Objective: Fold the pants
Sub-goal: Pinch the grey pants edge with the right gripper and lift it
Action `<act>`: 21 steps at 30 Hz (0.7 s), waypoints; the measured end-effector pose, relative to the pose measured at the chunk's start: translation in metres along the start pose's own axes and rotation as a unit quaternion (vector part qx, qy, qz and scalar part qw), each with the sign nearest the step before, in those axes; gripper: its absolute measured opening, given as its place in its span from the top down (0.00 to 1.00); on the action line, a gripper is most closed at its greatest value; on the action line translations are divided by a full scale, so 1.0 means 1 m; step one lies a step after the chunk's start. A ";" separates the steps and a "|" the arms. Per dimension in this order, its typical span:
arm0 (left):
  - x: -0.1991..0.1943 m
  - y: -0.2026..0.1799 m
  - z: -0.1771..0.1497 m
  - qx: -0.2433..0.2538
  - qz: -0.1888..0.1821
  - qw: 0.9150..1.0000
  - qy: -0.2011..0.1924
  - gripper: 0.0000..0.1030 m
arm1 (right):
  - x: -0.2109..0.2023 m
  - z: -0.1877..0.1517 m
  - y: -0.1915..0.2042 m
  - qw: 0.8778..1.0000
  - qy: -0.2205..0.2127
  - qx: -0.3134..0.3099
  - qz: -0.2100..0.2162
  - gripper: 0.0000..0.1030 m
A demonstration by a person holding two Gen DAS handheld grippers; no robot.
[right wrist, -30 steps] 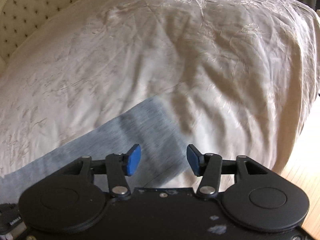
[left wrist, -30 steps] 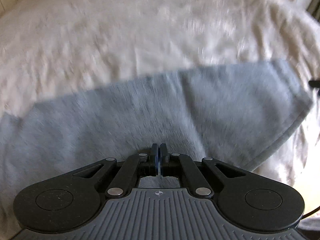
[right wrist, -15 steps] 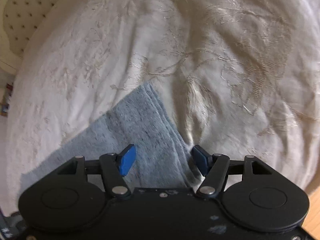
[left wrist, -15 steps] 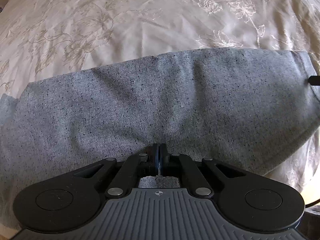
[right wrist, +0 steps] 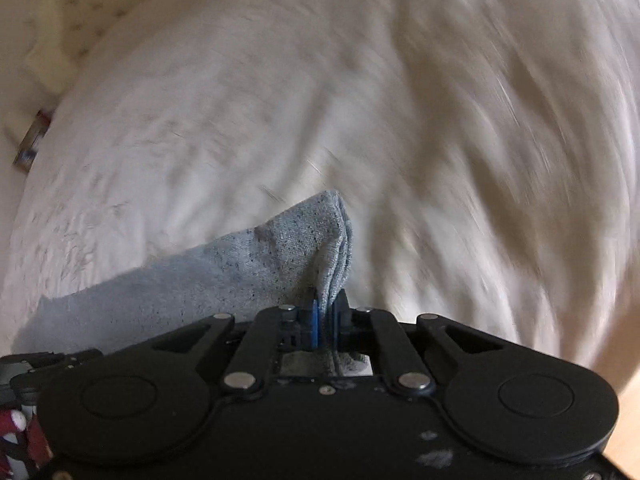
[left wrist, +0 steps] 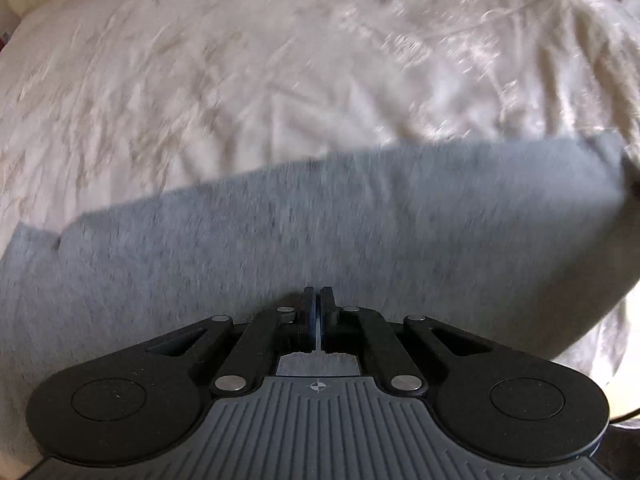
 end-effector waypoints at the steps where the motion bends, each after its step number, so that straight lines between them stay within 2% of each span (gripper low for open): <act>1: -0.001 -0.002 0.003 0.001 0.001 1.000 -0.005 0.97 | 0.001 -0.004 -0.001 1.000 0.003 -0.002 -0.001 0.94; 7: 0.011 -0.003 0.023 -0.023 0.004 1.000 -0.012 0.97 | 0.001 -0.008 0.006 0.999 -0.021 0.026 0.010 0.93; 17: 0.035 -0.028 0.056 0.028 0.007 0.999 -0.033 0.97 | -0.036 0.003 0.026 0.997 -0.054 0.039 0.050 0.92; 19: 0.035 -0.025 0.063 0.016 0.001 0.999 -0.033 0.97 | -0.042 0.004 0.032 0.995 -0.062 0.046 0.059 0.92; 21: 0.028 -0.014 0.070 -0.017 -0.006 0.999 -0.041 0.97 | -0.048 0.006 0.043 0.994 -0.072 0.048 0.068 0.92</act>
Point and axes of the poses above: each gripper's, at about its wrist camera, not at the fingertips, and x roughly the way its jaws point, y to its left, z to its top, the point moved 9 cm from there along x, roughly the way its jaws point, and after that the axes turned 12 degrees about z, right-handed, at the moved point
